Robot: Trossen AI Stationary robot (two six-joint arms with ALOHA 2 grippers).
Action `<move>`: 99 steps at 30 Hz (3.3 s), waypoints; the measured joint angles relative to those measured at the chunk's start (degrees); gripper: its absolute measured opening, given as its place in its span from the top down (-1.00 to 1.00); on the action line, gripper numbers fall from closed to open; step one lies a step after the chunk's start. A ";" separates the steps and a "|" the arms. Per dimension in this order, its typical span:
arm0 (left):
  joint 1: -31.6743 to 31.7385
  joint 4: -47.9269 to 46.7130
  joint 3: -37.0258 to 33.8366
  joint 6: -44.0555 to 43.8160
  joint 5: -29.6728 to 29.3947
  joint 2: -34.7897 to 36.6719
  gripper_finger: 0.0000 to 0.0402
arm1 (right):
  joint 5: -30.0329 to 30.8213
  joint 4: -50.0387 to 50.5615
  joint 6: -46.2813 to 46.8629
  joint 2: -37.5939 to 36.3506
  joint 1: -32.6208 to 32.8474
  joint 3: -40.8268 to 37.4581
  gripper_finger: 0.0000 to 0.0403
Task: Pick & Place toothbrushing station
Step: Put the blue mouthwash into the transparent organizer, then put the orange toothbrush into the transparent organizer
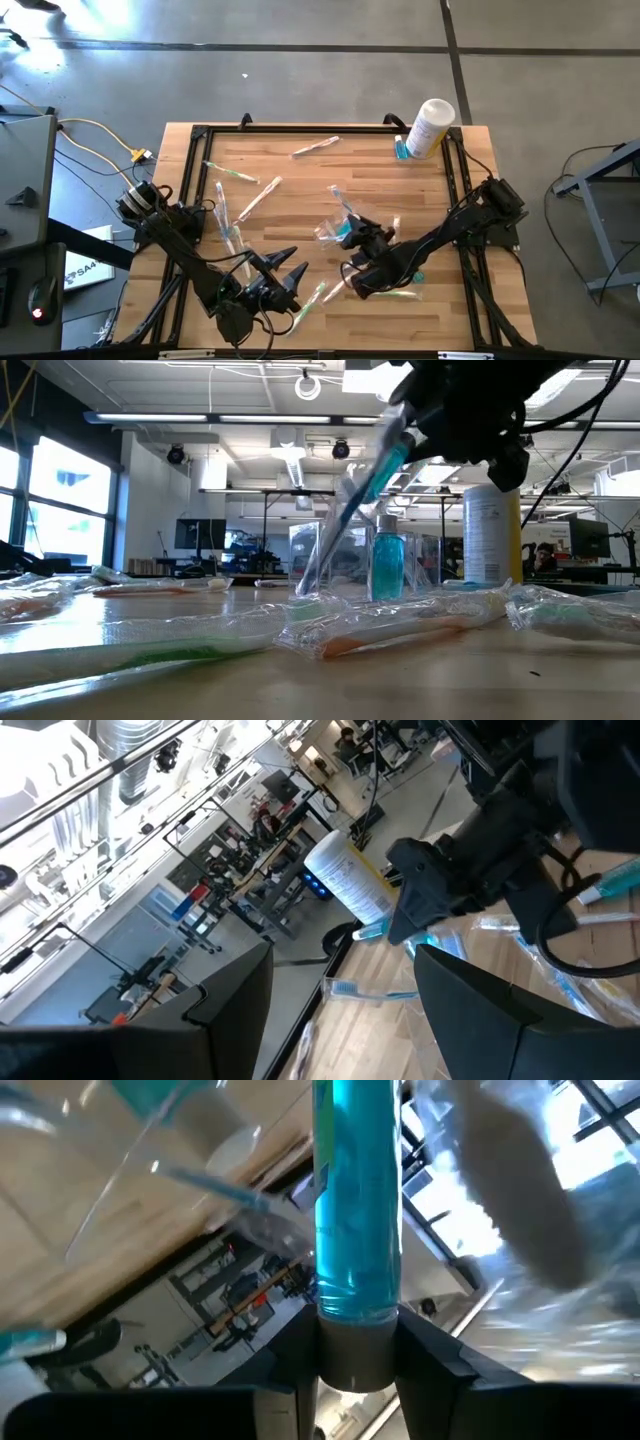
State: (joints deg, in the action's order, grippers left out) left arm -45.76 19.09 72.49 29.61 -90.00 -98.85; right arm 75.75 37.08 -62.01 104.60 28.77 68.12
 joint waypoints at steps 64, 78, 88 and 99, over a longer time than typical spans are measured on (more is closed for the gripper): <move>0.00 -4.76 0.00 -4.59 -0.02 -0.04 -0.18 | -1.60 -3.41 -2.87 3.06 -9.29 0.00 0.27; 0.00 -4.76 0.00 -4.61 -0.02 -0.04 -0.18 | 2.11 1.11 6.85 -6.02 -10.53 -0.04 0.26; 0.00 -4.74 0.00 -5.84 -0.01 -0.02 -0.18 | 8.83 6.45 30.01 -16.14 -15.89 0.01 0.26; 0.00 -4.80 -0.02 -7.59 0.00 0.00 -0.18 | -3.25 15.10 64.87 -31.16 -15.20 -0.02 0.26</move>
State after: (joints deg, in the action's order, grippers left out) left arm -45.76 14.29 72.47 22.02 -90.00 -98.85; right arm 72.50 52.18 2.87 73.44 13.57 68.10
